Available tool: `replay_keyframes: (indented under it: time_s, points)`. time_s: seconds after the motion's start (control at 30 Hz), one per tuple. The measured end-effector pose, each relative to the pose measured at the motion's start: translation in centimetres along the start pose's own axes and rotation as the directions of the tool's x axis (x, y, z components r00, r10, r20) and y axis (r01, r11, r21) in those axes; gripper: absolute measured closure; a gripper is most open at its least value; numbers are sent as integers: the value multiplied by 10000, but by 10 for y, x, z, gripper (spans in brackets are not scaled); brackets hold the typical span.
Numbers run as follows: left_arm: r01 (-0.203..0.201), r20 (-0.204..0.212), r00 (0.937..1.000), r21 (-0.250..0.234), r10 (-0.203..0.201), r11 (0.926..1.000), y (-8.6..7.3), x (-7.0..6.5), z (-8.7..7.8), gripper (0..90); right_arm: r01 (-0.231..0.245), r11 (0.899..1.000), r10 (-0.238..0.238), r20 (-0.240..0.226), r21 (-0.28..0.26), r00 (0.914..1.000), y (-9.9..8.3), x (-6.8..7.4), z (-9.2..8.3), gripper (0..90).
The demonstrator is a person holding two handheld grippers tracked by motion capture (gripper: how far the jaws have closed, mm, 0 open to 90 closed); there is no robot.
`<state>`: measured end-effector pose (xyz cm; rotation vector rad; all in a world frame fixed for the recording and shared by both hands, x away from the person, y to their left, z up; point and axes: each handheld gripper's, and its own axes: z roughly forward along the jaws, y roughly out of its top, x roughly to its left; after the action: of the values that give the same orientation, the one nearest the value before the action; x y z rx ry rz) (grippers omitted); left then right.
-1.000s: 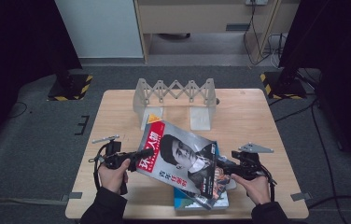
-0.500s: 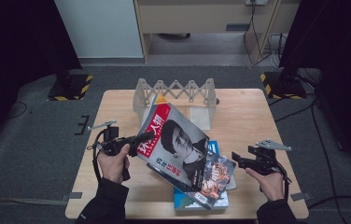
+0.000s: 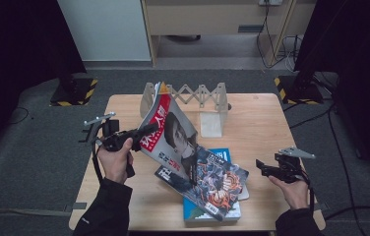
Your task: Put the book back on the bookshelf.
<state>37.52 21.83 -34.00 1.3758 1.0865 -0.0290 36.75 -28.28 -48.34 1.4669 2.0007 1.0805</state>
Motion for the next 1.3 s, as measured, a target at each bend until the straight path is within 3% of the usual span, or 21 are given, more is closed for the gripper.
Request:
replay_keyframes:
  time_s: [0.23,0.33,0.63,0.87,1.07,1.3]
  points:
    - [-425,-486,9980,-231,414,9988,23,-3,-4,859,197,9987,-214,337,476,9992,-6,-9,9,169]
    - [-724,-906,9935,-341,690,9968,36,-6,-9,858,289,9956,-328,424,895,9986,-11,-13,15,158]
    - [-839,-1330,9883,-670,745,9942,51,-2,-30,859,382,9858,-485,591,1633,9971,-18,-17,21,153]
    - [-1073,-1866,9782,-757,917,9913,64,3,-41,859,376,9783,-493,529,2038,9974,-23,-18,26,140]
    - [-1254,-2339,9665,-694,1060,9897,76,8,-39,859,470,9686,-608,489,2443,9970,-28,-21,30,128]
    - [-1282,-2646,9589,-831,1021,9883,92,20,-31,858,571,9707,-723,571,2333,9957,-31,-21,32,101]
